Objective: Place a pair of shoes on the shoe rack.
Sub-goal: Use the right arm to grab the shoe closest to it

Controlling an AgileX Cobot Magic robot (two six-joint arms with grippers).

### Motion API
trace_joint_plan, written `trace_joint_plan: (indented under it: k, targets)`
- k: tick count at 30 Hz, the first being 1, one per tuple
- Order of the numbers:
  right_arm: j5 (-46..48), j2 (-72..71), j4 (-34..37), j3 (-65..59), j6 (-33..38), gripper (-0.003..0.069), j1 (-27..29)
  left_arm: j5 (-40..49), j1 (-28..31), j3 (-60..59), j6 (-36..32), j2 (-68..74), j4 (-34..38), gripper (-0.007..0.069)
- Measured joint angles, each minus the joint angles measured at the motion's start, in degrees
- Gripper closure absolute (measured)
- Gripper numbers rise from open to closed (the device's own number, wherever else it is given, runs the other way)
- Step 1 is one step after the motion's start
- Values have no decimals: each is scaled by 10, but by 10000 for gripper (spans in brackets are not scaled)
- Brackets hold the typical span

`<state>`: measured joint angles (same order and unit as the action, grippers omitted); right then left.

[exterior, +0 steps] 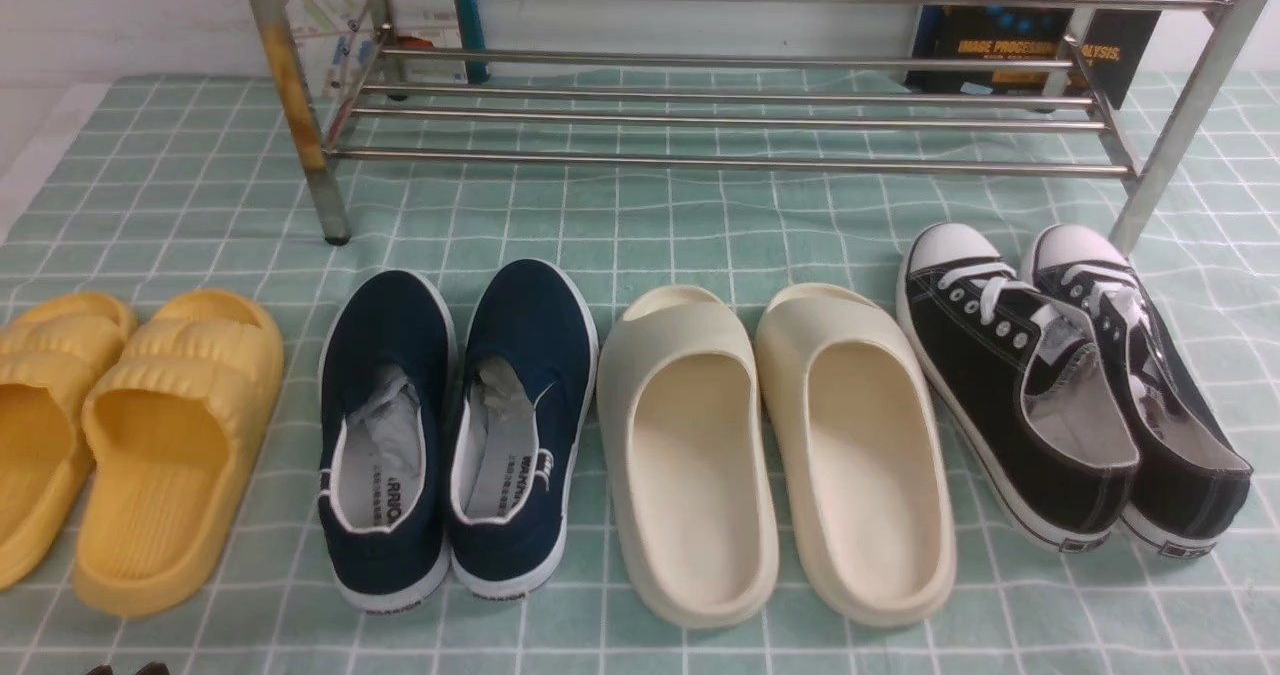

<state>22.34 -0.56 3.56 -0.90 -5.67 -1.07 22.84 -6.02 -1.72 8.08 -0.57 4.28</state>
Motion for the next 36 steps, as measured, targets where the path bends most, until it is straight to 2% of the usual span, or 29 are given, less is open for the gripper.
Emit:
trace_joint_plan:
  k: [36]
  targets:
    - [0, 0, 0, 0, 0, 571, 0, 0, 0, 0, 0, 0, 0, 386]
